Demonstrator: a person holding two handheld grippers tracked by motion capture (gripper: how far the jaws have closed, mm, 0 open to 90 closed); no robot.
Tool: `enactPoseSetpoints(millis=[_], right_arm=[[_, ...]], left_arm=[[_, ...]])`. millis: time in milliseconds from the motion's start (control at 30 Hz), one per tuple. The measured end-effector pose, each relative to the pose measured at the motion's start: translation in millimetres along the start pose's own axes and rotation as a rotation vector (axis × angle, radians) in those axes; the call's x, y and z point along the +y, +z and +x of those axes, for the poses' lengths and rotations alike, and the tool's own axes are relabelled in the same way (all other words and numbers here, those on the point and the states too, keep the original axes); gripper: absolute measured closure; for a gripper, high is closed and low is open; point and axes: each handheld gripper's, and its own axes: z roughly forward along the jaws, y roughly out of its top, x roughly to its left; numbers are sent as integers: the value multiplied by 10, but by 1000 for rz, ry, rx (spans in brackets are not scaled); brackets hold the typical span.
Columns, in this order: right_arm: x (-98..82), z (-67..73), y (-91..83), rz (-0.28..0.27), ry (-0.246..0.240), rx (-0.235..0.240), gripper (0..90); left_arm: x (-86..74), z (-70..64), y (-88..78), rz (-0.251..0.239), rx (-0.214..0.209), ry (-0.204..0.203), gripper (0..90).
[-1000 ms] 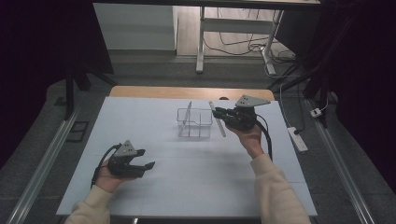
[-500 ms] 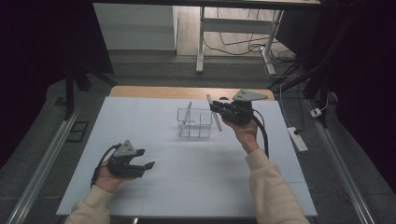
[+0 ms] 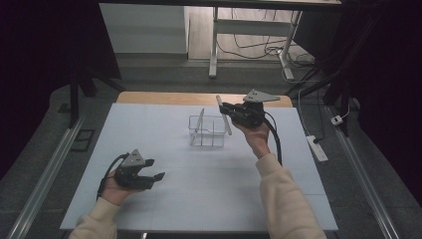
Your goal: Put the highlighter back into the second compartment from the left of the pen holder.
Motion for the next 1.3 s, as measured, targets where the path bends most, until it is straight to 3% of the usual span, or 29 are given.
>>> enactPoseSetpoints(millis=[1300], right_arm=[[85, 109, 544, -45, 14, 18, 774]], left_arm=[[2, -1, -1, -3, -4, 4, 337]])
